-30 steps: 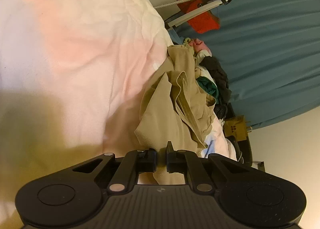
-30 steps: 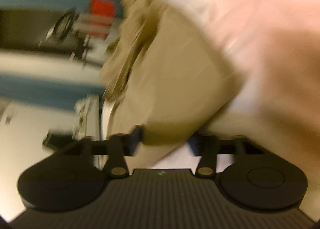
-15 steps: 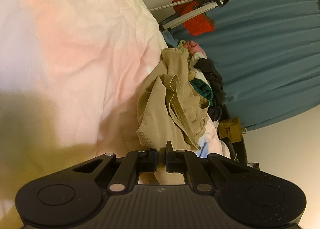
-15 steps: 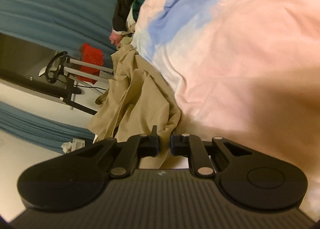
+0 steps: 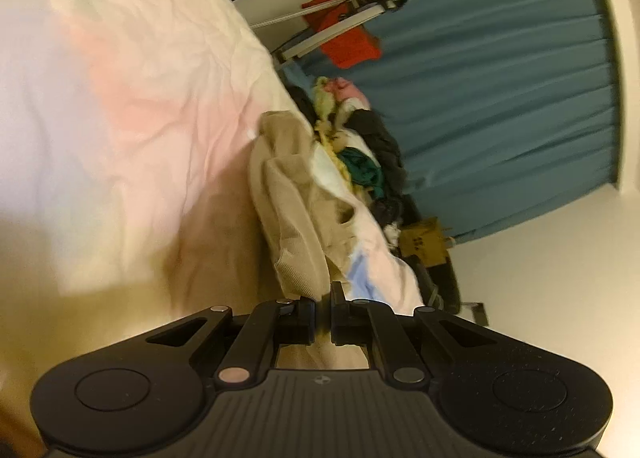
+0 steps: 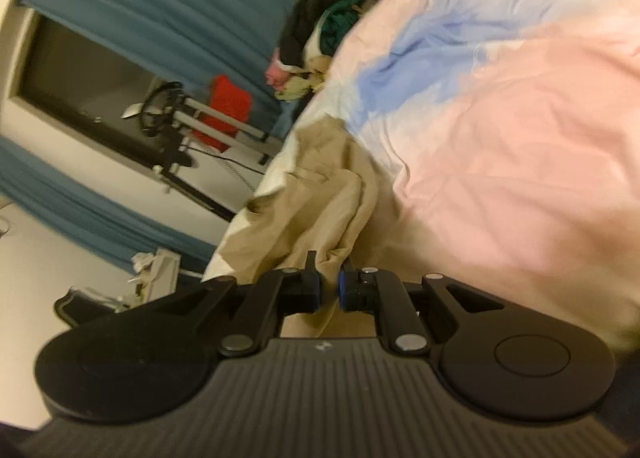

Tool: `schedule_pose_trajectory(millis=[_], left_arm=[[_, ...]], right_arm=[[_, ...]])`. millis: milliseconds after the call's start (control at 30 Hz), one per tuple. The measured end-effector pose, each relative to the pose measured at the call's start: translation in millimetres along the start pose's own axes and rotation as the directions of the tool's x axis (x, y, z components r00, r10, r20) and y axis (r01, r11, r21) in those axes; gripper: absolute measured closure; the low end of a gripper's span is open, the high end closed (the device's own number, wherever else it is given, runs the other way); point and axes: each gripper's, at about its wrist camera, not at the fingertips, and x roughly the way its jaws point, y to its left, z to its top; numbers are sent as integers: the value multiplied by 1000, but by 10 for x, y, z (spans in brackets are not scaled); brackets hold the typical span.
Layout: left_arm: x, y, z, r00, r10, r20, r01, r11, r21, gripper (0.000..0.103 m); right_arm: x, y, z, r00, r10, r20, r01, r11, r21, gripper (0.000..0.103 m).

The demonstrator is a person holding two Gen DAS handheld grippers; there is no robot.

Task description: Fold clothes

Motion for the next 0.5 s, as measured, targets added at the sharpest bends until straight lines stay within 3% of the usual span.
schedule_pose_trajectory(millis=[167,267,367,500], left_arm=[[-579,-78,-377,999,-47,8,47,999,4,97],[-865,-157,-614,999,-52,5,52,998,17,96],[-923,-252,-688,999,-34,-8,35,998,56,96],[-695,-384,-501,1000,-13,-9,13,997,73,96]], right_arm=[[-789,14,-222,997,62,36,-60,997,-38,91],[-1162,17,-356,996,55,68,-50,996,-77,91],[-1275,19,-351,996,40,79,-32,994,-101,91],[-1038,117,-146,996,43,77,-34,994,-108,91]])
